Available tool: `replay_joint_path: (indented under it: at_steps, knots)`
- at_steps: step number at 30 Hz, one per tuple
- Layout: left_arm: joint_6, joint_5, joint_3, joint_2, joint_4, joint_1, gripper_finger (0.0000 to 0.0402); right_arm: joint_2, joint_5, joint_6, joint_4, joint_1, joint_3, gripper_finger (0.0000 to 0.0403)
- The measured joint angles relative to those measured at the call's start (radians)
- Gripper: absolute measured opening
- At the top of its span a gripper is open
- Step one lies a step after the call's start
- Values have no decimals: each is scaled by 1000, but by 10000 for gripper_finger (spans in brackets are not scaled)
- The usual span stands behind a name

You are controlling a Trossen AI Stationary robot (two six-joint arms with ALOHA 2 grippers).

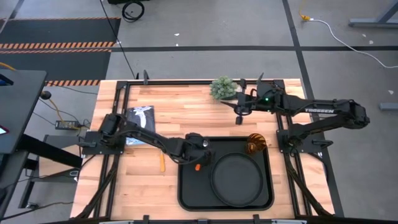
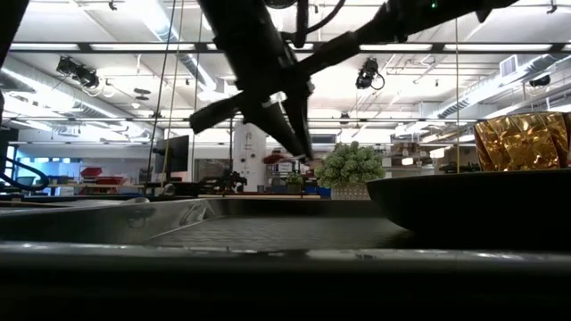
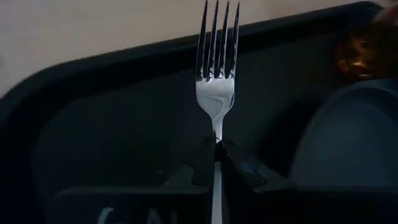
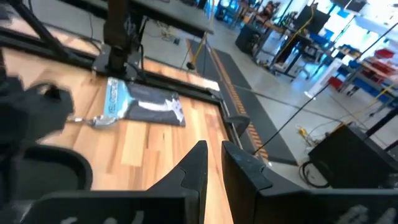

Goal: Pick and place plate/cup/fork/spoon on tray
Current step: Put the orange fork on the black tray to the left of the black plate

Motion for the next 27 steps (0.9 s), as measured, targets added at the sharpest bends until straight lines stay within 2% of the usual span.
replay_joint_path:
  at_steps: [15,21,27]
  knots:
    - [-251,16,121,139,-49,-125,22,-27,-6,-6,-34,59,0,54]
    - [-299,41,180,193,-102,-145,22,-28,-6,-12,-37,59,0,54]
    - [-335,43,212,220,-84,-151,22,-29,-9,-14,-49,59,0,54]
